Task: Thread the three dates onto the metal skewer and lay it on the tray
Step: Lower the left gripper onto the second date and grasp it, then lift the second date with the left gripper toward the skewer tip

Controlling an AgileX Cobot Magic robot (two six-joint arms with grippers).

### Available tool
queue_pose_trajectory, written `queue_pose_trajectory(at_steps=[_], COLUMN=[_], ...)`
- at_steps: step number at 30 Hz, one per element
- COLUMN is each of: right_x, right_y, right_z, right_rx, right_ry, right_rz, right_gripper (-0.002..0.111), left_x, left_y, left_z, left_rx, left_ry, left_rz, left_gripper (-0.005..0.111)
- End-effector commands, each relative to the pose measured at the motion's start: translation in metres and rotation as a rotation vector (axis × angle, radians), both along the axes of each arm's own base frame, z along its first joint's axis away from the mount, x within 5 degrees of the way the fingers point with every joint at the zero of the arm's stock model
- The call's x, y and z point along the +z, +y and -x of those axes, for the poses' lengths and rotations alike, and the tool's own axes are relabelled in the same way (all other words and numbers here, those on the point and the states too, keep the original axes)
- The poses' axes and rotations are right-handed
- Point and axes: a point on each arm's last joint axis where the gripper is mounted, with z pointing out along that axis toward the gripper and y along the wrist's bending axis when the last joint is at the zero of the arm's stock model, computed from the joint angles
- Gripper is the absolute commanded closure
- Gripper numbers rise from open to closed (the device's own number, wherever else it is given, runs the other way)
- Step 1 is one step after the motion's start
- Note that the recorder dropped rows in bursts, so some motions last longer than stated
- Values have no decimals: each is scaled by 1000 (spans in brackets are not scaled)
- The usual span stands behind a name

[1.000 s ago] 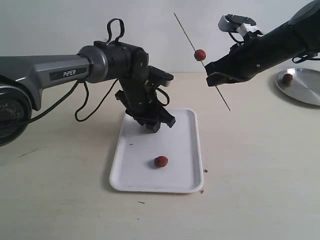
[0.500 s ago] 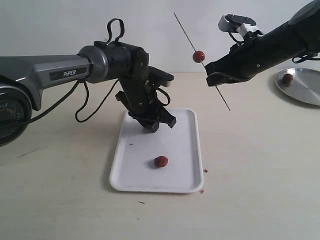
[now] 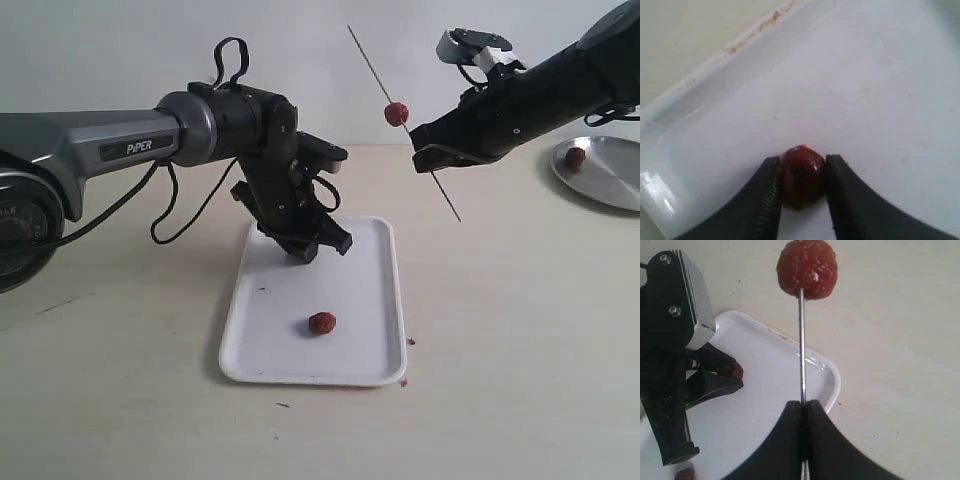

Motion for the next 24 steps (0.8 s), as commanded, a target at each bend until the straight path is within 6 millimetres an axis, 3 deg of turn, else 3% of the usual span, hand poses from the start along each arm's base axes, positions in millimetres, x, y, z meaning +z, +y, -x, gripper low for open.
queue_pose_trajectory(at_steps=[1,15,17,20,24], right_x=[6,6,6,6,5], right_y=[-2,-2,-2,-2,0], right_z=[0,0,0,1,4], right_rx=[-8,-8,-5,9,62], right_ry=[-20,-20,-20,-16,-9], right_rz=[-4,-4,2,3,6], right_gripper=[108,108,108,108,108], left_x=[-8,-7,3,33,64], left_y=[2,2,5,12,25], left_z=[0,1,0,-5,-10], left_rx=[5,10,19,46,60], left_ry=[10,28,22,35,146], left_rz=[-18,-14,-1,126,416], left_gripper=[76,83,83,83,83])
